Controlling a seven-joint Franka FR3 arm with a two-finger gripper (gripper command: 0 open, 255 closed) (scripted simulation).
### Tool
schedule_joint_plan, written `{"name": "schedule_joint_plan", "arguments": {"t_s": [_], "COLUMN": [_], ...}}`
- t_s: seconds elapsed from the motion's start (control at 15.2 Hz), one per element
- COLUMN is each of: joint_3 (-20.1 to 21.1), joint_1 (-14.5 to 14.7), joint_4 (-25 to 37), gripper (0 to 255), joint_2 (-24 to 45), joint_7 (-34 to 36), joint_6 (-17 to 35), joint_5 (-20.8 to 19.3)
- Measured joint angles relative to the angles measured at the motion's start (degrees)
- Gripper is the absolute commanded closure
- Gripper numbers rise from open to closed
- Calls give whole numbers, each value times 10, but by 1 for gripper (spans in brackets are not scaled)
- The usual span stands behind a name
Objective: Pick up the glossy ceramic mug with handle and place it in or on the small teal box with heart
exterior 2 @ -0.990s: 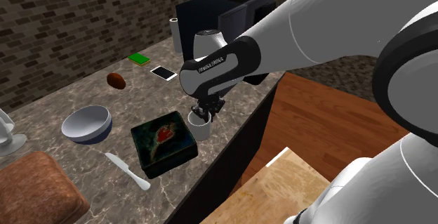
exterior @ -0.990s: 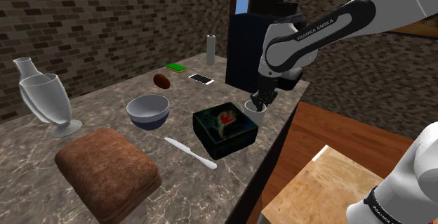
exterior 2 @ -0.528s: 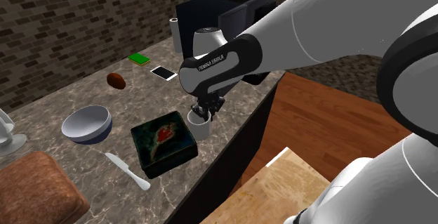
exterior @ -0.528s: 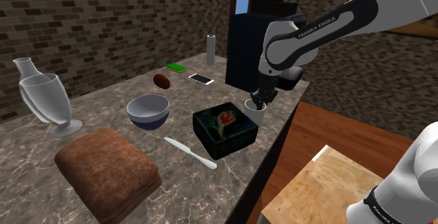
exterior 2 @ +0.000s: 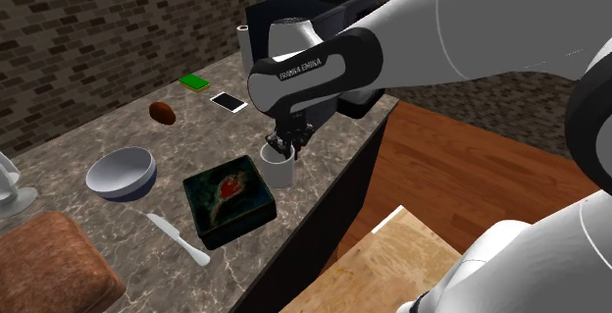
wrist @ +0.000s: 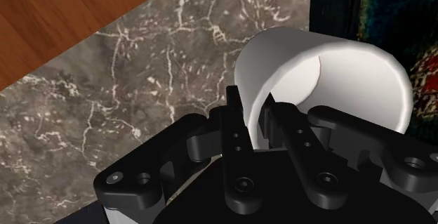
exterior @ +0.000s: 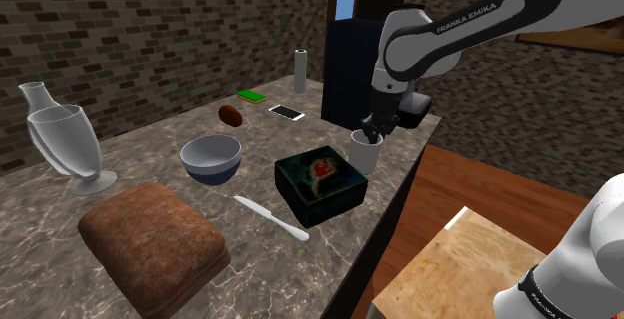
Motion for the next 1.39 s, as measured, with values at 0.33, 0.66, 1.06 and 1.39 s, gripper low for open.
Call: {"name": "schedule_joint_plan", "arguments": {"t_s": [0.33,0.66,1.06,1.39], "joint_3": [0,0,0,0], "joint_1": [-1,-1,-1,-1], "joint_4": [24,52,85,117], "gripper": [255,255,255,255], "joint_2": [-16,-29,-43,-47], "joint_7": [3,7,11,14], "joint_6": [-40,-81,-127,-164], "joint_5": [-3,-5,-6,-7]}}
